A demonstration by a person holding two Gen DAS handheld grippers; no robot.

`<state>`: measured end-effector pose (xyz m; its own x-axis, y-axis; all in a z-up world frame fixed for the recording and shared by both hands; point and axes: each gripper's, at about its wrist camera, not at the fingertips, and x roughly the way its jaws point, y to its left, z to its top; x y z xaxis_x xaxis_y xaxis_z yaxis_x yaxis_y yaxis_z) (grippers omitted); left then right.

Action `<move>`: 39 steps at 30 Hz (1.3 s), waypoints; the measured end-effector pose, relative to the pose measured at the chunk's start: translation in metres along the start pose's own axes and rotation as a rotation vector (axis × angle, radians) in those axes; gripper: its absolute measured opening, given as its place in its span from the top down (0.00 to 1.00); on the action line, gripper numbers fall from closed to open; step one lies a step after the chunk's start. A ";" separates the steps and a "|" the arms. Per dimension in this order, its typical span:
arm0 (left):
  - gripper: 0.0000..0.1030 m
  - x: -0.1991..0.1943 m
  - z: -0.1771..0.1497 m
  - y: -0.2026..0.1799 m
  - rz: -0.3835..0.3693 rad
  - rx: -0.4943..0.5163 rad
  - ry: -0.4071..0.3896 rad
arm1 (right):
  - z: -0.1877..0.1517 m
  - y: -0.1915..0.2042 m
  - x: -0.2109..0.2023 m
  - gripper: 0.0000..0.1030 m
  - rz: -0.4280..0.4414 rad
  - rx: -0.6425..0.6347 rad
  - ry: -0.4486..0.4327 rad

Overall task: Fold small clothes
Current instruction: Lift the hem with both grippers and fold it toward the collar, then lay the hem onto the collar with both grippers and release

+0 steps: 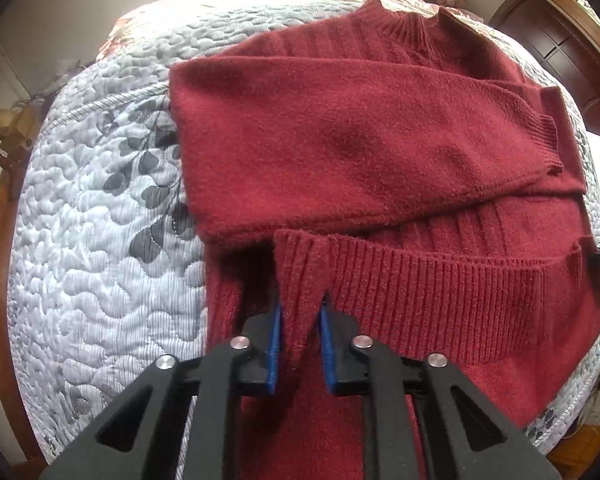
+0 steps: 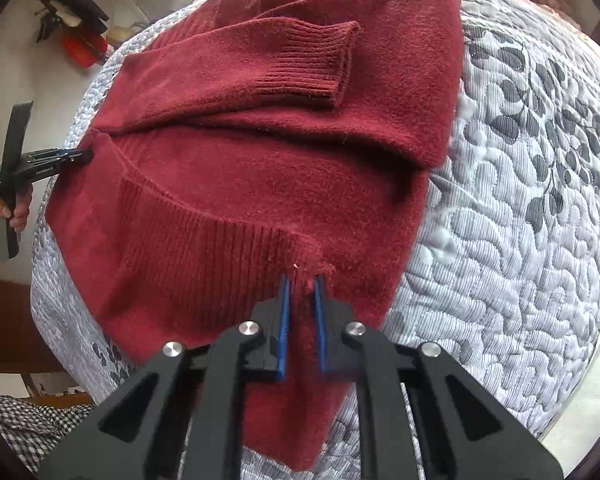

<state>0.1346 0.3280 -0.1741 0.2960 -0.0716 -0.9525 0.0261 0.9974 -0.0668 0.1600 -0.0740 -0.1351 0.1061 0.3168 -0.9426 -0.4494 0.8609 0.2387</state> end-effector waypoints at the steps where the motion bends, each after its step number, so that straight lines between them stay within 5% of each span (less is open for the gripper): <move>1: 0.90 -0.002 -0.001 0.001 -0.010 -0.005 -0.010 | 0.000 0.002 0.001 0.90 -0.009 -0.012 0.003; 4: 0.91 -0.008 -0.005 0.006 -0.028 -0.014 -0.029 | 0.002 0.000 0.003 0.79 -0.055 -0.031 0.008; 9: 0.87 0.000 -0.002 0.011 -0.020 -0.025 -0.005 | 0.010 -0.005 0.017 0.78 -0.012 0.015 0.021; 11: 0.79 0.004 0.004 0.008 -0.010 -0.030 0.004 | 0.012 -0.004 0.022 0.84 -0.010 0.022 0.025; 12: 0.79 0.006 0.006 0.008 -0.016 -0.034 0.008 | 0.012 -0.003 0.022 0.95 0.001 0.019 0.023; 16: 0.93 0.005 0.007 0.007 -0.030 -0.046 0.001 | 0.009 -0.002 0.011 0.95 0.012 0.024 -0.012; 24: 0.94 -0.034 -0.001 0.015 -0.098 -0.126 -0.115 | 0.000 -0.012 -0.023 0.95 0.112 0.133 -0.123; 31: 0.94 -0.019 -0.010 0.019 -0.060 -0.174 -0.072 | 0.003 -0.024 0.010 0.95 0.059 0.184 -0.012; 39: 0.94 -0.046 0.004 0.027 -0.117 -0.223 -0.155 | 0.011 -0.030 -0.018 0.95 0.154 0.220 -0.094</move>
<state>0.1252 0.3586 -0.1309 0.4458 -0.1693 -0.8790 -0.1365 0.9576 -0.2536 0.1813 -0.1009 -0.1224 0.1377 0.4773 -0.8679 -0.2646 0.8621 0.4322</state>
